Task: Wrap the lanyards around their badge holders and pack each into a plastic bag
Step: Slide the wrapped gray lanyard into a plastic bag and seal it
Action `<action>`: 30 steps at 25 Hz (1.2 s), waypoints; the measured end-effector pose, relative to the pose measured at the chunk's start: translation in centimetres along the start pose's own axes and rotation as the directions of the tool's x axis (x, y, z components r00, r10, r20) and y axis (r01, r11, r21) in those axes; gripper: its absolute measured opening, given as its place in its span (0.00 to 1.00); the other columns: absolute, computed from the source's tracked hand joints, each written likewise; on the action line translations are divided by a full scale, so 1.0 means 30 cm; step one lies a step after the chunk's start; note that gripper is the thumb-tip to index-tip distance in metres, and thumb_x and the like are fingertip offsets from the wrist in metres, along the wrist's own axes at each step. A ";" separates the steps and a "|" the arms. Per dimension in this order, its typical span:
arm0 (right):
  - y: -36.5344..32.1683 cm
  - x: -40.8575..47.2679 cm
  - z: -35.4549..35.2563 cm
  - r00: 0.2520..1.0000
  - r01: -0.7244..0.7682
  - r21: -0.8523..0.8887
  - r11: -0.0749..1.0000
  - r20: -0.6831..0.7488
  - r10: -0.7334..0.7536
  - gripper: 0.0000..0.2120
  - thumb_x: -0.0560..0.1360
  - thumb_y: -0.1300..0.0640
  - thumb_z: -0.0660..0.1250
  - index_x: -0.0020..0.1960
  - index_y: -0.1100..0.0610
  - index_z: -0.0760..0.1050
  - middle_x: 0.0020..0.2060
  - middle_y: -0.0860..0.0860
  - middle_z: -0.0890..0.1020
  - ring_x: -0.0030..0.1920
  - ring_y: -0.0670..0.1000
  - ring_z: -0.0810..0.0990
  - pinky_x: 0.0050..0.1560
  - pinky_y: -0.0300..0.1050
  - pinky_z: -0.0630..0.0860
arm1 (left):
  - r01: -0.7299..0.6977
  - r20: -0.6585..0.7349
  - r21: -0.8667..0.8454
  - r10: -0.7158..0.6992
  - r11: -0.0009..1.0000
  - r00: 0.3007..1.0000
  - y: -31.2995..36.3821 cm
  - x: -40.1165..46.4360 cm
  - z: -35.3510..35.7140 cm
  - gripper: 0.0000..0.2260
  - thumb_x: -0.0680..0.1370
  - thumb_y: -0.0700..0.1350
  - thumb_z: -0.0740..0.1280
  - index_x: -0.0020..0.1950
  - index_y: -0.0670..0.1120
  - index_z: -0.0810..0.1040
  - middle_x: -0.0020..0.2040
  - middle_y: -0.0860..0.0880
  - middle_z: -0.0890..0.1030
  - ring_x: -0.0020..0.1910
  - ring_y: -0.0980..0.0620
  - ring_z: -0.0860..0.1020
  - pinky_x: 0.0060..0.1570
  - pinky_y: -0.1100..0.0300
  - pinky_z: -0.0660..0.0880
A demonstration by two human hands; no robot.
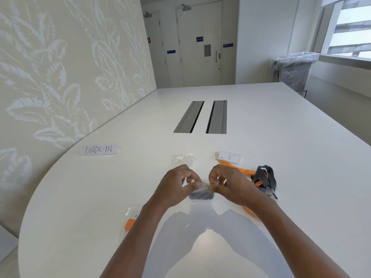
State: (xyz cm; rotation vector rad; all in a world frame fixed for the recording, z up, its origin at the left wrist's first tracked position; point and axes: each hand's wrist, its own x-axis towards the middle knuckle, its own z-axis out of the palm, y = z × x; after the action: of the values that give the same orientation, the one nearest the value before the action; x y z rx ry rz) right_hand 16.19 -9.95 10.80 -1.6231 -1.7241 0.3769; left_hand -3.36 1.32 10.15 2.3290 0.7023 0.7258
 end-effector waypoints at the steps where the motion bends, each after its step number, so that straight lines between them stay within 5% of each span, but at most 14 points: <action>1: -0.001 0.000 -0.004 1.000 0.003 -0.010 1.000 0.012 -0.003 0.08 0.73 0.59 0.75 0.42 0.55 0.75 0.40 0.45 0.79 0.41 0.48 0.77 0.37 0.32 0.71 | -0.002 -0.007 0.033 0.002 0.999 1.000 0.003 0.002 -0.004 0.02 0.73 0.53 0.74 0.44 0.57 0.83 0.41 0.56 0.76 0.32 0.57 0.68 0.36 0.62 0.68; 9: -0.003 -0.008 -0.006 0.999 0.024 0.007 1.000 0.038 -0.024 0.07 0.74 0.58 0.74 0.41 0.54 0.76 0.35 0.39 0.77 0.36 0.36 0.73 0.38 0.27 0.67 | 0.000 -0.014 0.102 0.001 0.995 1.000 -0.005 -0.002 -0.031 0.09 0.70 0.59 0.72 0.41 0.57 0.77 0.40 0.58 0.80 0.31 0.55 0.66 0.35 0.59 0.66; 15: 0.005 0.004 -0.006 0.999 0.032 0.041 0.999 0.006 -0.032 0.06 0.74 0.60 0.74 0.45 0.49 0.80 0.40 0.45 0.79 0.38 0.40 0.74 0.39 0.30 0.69 | 0.053 0.029 -0.078 -0.051 0.996 0.998 -0.013 -0.011 -0.015 0.07 0.77 0.51 0.71 0.40 0.56 0.77 0.41 0.58 0.80 0.32 0.57 0.66 0.37 0.62 0.68; 18: 0.014 0.006 -0.009 0.999 0.038 0.073 0.997 -0.026 -0.036 0.09 0.73 0.63 0.74 0.44 0.50 0.80 0.44 0.45 0.80 0.41 0.43 0.78 0.40 0.30 0.73 | 0.065 0.013 -0.088 -0.064 0.994 0.998 -0.011 -0.006 -0.015 0.07 0.77 0.51 0.73 0.40 0.55 0.78 0.49 0.56 0.80 0.36 0.56 0.73 0.42 0.60 0.73; 23: 0.019 0.003 0.004 0.998 0.041 0.137 0.990 -0.042 -0.035 0.10 0.73 0.68 0.72 0.44 0.53 0.81 0.54 0.46 0.79 0.50 0.45 0.80 0.49 0.38 0.79 | 0.136 0.080 -0.166 -0.125 0.977 0.989 0.001 -0.005 0.001 0.06 0.75 0.52 0.72 0.51 0.56 0.80 0.49 0.56 0.84 0.36 0.50 0.74 0.42 0.53 0.75; 26: 0.030 0.001 0.025 0.994 -0.051 0.288 0.956 -0.079 0.077 0.15 0.73 0.67 0.72 0.52 0.49 0.79 0.55 0.44 0.81 0.52 0.44 0.82 0.51 0.37 0.79 | 0.144 0.055 -0.184 -0.137 0.972 0.989 0.010 -0.002 0.011 0.10 0.77 0.47 0.72 0.56 0.59 0.80 0.47 0.56 0.85 0.43 0.45 0.81 0.50 0.49 0.78; 30: 0.046 -0.005 0.070 0.947 -0.194 0.538 0.821 -0.115 0.299 0.19 0.74 0.61 0.75 0.61 0.48 0.74 0.53 0.46 0.84 0.49 0.45 0.85 0.51 0.39 0.81 | 0.137 -0.090 -0.142 -0.151 0.980 0.984 0.008 -0.005 0.034 0.11 0.77 0.46 0.72 0.55 0.61 0.82 0.42 0.59 0.83 0.33 0.56 0.75 0.42 0.57 0.76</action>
State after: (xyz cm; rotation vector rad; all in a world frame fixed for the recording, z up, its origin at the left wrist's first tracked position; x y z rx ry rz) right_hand 15.78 -9.33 8.40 -1.4172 -1.1281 0.7192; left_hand -2.73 0.69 9.56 2.1068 0.8304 0.8033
